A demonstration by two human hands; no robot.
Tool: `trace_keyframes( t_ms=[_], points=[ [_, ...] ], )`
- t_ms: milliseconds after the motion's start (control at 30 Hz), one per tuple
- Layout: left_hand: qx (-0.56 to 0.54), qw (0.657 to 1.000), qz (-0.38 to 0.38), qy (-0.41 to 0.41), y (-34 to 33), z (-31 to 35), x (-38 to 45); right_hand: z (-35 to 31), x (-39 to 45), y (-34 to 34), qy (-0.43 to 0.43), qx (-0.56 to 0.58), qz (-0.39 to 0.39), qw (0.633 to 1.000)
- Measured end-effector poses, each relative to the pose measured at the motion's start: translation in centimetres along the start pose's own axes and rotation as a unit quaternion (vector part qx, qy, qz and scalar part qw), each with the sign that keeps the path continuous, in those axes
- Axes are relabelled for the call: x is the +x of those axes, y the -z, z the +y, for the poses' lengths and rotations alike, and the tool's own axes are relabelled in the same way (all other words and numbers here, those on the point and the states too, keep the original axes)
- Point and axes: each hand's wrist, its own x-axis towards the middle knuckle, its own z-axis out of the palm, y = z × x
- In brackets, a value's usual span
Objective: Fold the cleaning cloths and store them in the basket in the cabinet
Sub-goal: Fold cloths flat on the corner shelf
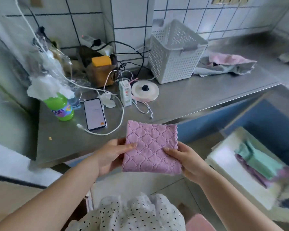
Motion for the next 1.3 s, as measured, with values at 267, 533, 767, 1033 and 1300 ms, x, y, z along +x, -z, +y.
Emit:
trace_keyframes(
  t_ms=[267,533,767,1033,1300],
  points=[
    [0.025,0.999,-0.035,-0.002,-4.3,6.1,8.6,-6.4,4.3,5.3,0.046,0.024,0.026,0.998],
    [0.025,0.999,0.008,-0.043,-13.3,12.6,18.0,-17.7,10.4,15.1,0.046,0.007,0.0,0.999],
    [0.032,0.991,0.061,-0.115,-19.1,19.9,22.5,-30.3,14.4,19.1,0.069,-0.073,-0.064,0.993],
    [0.056,0.97,0.13,-0.195,-20.3,30.7,26.3,-42.3,20.8,17.6,0.105,-0.189,-0.074,0.973],
    [0.043,0.966,0.182,-0.18,-19.6,39.3,35.4,-50.0,31.7,16.2,0.102,-0.231,0.021,0.967]
  ],
)
